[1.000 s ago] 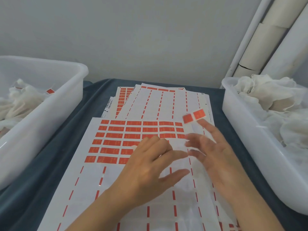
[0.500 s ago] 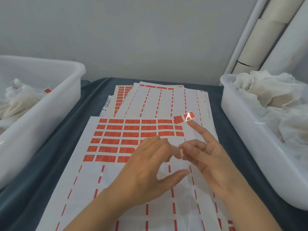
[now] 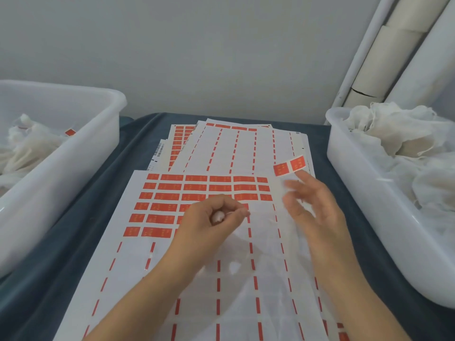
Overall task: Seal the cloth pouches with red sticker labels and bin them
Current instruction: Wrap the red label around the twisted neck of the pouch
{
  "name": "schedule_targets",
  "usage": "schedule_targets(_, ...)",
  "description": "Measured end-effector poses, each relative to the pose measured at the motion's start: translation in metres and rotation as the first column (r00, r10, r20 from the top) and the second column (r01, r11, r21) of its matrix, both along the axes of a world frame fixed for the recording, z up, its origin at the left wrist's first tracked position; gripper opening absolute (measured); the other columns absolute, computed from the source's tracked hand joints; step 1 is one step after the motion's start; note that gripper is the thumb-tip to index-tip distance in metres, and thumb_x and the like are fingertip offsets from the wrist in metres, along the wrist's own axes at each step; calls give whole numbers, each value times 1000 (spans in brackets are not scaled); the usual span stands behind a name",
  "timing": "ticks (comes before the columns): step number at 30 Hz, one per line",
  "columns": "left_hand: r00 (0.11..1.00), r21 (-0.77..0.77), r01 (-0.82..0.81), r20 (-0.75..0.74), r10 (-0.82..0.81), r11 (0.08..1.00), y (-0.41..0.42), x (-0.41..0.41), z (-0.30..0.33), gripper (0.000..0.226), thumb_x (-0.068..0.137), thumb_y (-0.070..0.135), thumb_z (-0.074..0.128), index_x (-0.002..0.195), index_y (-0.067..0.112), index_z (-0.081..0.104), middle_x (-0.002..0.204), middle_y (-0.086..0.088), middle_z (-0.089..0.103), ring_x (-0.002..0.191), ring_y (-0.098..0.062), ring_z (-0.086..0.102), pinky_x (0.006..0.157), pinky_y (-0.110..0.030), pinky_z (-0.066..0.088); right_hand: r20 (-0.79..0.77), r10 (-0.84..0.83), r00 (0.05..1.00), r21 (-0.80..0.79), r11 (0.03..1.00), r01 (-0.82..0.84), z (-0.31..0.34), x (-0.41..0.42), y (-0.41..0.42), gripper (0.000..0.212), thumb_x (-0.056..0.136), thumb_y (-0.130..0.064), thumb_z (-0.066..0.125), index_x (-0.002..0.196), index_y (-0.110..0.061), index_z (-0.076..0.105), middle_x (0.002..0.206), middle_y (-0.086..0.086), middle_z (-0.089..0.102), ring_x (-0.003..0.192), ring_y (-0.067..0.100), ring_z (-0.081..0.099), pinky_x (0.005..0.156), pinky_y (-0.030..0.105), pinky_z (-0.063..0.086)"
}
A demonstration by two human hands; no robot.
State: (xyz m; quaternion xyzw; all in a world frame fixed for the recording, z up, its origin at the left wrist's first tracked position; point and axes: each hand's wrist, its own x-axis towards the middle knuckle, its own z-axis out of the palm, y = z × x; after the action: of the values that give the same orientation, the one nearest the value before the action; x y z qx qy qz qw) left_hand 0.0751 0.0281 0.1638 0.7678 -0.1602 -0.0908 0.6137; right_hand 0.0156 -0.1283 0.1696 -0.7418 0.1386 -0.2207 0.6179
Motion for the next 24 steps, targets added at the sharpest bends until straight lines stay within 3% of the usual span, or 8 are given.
schedule_targets(2,1000,17,0,10,0,1000,1,1,0,17,79,26,68,65,34,66,73,32,64,75,16,56,59,-9,41,-2,-61,998,-59,996,60,4,-2,-4,32,64,-56,57,96,-57,55,101,-41,55,89,-32,44,56,-1,38)
schedule_targets(4,999,27,25,32,-26,999,2,1,0,17,79,26,68,65,34,66,72,32,63,76,17,55,52,-4,43,-11,27,1000,-22,999,-27,9,-5,-3,20,65,-51,60,85,-57,60,96,-45,57,90,-30,47,54,-3,39)
schedule_targets(7,993,53,59,96,-64,997,1,-1,-1,18,80,25,66,65,35,64,72,31,63,77,15,56,59,4,38,-33,292,956,77,954,-289,8,-7,9,17,63,-44,65,77,-34,69,100,-30,65,94,-16,57,61,-3,41)
schedule_targets(9,989,61,62,131,-70,996,1,-3,-2,19,80,24,64,66,36,62,72,30,63,76,13,57,61,3,39,-59,341,938,70,939,-337,3,-7,13,22,63,-43,64,77,-28,69,99,-26,67,95,-11,59,65,-2,42)
schedule_targets(15,989,61,43,138,-51,997,1,-2,-4,24,80,23,66,62,38,61,68,33,62,74,16,55,59,4,37,-69,241,968,44,970,-239,-2,-3,9,21,67,-38,64,83,-25,67,83,-17,70,73,4,67,62,4,47)
schedule_targets(24,996,88,21,89,-29,996,-1,-3,-1,21,78,30,69,59,38,62,69,33,62,77,18,54,55,3,39,-30,194,981,38,980,-193,0,-3,8,20,68,-31,64,83,-18,66,71,-13,70,62,5,66,58,5,47)
